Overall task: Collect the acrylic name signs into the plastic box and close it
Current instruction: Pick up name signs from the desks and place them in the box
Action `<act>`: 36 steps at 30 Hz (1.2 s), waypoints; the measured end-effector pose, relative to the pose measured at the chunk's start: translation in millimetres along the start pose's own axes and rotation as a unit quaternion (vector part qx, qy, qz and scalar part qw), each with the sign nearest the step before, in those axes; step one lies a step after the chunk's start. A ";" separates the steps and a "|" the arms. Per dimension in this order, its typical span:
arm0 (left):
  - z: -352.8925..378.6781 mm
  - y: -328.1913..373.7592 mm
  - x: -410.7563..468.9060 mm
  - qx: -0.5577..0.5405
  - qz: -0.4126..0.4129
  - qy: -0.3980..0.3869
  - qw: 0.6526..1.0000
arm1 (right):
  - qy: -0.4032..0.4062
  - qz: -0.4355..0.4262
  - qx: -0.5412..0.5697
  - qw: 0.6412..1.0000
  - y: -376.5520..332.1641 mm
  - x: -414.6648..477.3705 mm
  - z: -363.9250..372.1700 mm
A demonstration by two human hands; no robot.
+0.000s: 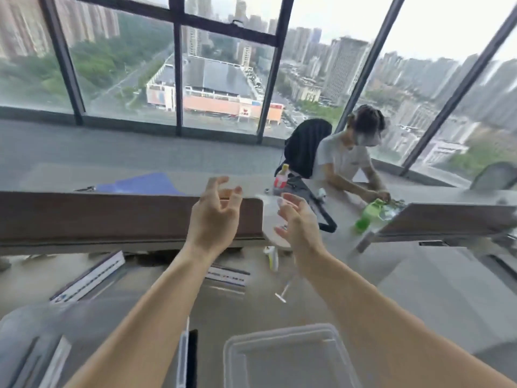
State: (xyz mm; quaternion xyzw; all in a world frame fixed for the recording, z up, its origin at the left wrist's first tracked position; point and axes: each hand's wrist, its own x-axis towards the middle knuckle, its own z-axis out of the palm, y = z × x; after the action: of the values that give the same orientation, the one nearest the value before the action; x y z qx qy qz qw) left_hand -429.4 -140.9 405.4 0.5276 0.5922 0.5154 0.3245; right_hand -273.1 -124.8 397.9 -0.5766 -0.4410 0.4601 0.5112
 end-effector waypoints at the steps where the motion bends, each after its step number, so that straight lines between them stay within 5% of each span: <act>1: 22.5 12.5 -2.2 -0.001 0.008 -0.020 1.000 | 0.026 -0.003 0.001 1.000 -1.9 7.1 -35.0; 7: 143.0 20.4 -8.3 0.033 -0.007 -0.091 0.995 | 0.110 0.004 -0.002 0.994 21.4 48.5 -195.7; 13: 258.6 -35.5 -14.6 0.099 -0.122 -0.078 0.984 | 0.080 0.075 -0.005 0.994 93.6 113.9 -278.7; 20: 309.3 -120.6 -29.3 0.168 -0.225 -0.085 0.956 | 0.029 0.149 -0.024 0.988 183.3 166.6 -290.6; 27: 345.3 -231.3 -14.6 0.222 -0.244 -0.084 0.940 | -0.010 0.159 -0.069 0.985 291.2 229.5 -259.3; 36: 361.9 -311.7 5.1 0.142 -0.202 0.069 0.967 | -0.084 0.109 -0.144 0.980 389.5 274.6 -234.8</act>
State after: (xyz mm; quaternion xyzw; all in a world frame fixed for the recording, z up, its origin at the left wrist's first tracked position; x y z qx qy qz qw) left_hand -185.2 -11.5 15.8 0.4004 0.7746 0.3853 0.3021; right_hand 23.8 66.4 0.9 -0.6484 -0.4784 0.4915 0.3304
